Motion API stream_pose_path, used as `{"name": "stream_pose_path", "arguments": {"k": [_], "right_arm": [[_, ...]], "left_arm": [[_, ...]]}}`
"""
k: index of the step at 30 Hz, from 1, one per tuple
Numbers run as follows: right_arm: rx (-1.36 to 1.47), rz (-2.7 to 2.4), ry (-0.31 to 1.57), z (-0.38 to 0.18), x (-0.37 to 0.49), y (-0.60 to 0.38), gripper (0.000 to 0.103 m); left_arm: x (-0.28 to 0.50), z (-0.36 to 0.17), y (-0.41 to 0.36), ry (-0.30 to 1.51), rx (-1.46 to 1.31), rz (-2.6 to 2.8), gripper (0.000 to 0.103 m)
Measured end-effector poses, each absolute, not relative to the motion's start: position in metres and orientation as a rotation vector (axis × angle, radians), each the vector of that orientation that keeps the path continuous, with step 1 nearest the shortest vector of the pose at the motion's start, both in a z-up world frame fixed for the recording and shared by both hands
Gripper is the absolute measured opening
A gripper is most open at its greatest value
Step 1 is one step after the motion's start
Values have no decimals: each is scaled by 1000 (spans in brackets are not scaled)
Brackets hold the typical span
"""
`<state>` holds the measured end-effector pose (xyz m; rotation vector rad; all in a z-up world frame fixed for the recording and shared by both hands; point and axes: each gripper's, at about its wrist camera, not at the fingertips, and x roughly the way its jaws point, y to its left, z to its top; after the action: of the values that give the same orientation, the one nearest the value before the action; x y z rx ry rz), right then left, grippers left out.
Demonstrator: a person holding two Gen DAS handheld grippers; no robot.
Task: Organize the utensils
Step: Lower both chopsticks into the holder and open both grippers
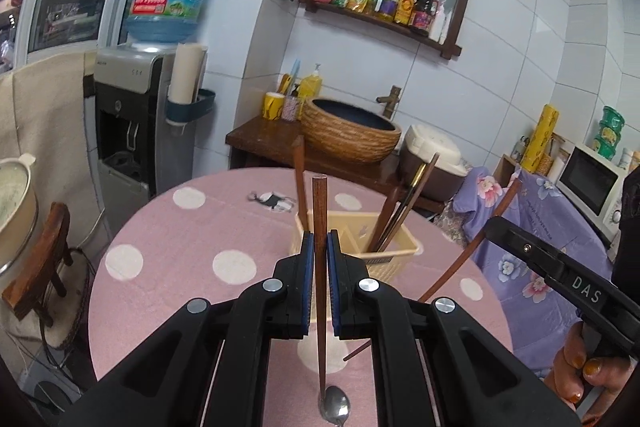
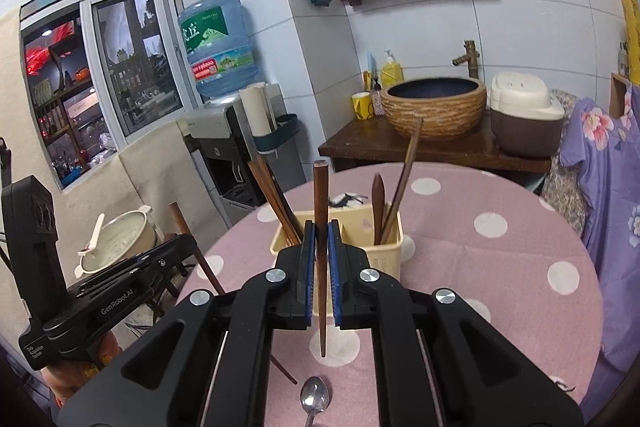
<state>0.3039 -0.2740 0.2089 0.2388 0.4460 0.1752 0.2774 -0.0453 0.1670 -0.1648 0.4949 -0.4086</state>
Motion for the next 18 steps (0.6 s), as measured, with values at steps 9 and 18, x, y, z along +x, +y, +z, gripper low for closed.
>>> {"name": "stream_pose_path", "arguments": {"k": [9, 18], "right_arm": [[211, 130, 297, 303, 322, -287, 7], [191, 28, 334, 281, 365, -287, 7]], "left_arm": [[305, 267, -52, 339, -232, -397, 8], [348, 245, -78, 317, -214, -264, 8]]}}
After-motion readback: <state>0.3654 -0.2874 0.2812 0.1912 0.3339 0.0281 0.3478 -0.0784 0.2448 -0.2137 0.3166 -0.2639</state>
